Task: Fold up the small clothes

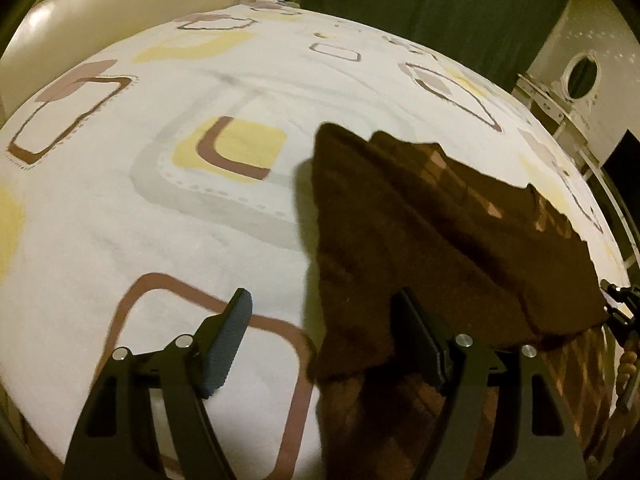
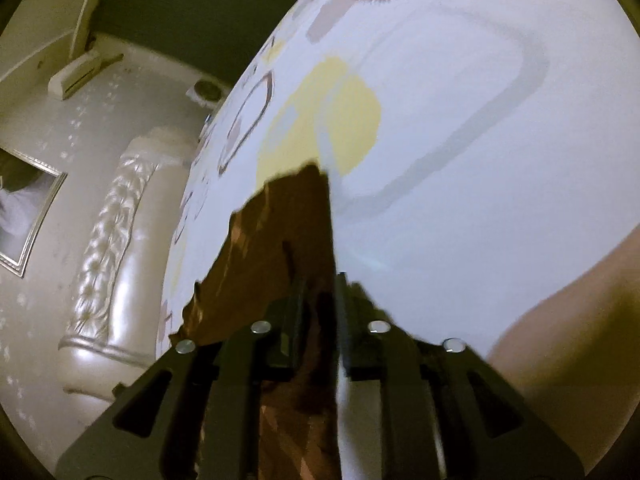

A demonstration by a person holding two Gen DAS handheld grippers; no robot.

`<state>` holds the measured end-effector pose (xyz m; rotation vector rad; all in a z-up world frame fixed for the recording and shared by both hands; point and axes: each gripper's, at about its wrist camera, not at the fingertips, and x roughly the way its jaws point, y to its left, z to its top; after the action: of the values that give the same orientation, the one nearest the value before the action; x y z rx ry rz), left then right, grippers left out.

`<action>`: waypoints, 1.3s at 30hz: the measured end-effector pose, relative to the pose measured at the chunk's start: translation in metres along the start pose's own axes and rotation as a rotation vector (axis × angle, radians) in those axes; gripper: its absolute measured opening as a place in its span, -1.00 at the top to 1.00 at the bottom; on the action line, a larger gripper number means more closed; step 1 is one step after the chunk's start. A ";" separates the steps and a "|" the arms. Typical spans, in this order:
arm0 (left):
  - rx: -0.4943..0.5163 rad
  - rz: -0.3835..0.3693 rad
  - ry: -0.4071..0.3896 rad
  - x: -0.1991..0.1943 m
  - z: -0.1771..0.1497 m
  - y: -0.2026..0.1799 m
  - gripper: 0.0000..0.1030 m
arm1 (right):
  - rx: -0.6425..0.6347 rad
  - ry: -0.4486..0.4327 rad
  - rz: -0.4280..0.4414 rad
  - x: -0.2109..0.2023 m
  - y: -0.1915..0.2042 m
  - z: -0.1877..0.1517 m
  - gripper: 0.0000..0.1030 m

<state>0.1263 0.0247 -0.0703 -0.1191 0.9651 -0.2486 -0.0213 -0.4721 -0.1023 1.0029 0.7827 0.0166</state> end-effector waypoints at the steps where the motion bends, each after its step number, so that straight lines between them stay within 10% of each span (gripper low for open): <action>1: -0.005 -0.002 -0.008 -0.004 0.000 0.001 -0.44 | -0.015 -0.010 0.008 -0.004 0.006 0.003 0.64; 8: 0.002 -0.074 -0.111 -0.033 0.019 -0.005 -0.44 | -0.273 0.168 0.152 0.059 0.122 0.002 0.47; 14: -0.017 -0.011 0.014 0.015 0.026 0.002 -0.44 | -0.516 0.471 0.178 0.178 0.214 -0.044 0.45; 24: 0.017 -0.018 -0.019 0.018 0.014 0.008 -0.45 | -0.737 0.726 0.171 0.263 0.255 -0.091 0.20; 27: 0.026 -0.014 -0.030 0.018 0.012 0.007 -0.47 | -0.845 0.729 0.126 0.260 0.258 -0.106 0.89; 39: 0.046 -0.007 -0.043 0.021 0.011 0.008 -0.50 | -0.726 0.512 0.051 0.257 0.240 -0.082 0.92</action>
<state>0.1476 0.0266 -0.0828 -0.0848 0.9153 -0.2733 0.1972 -0.1848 -0.0932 0.3163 1.1042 0.5815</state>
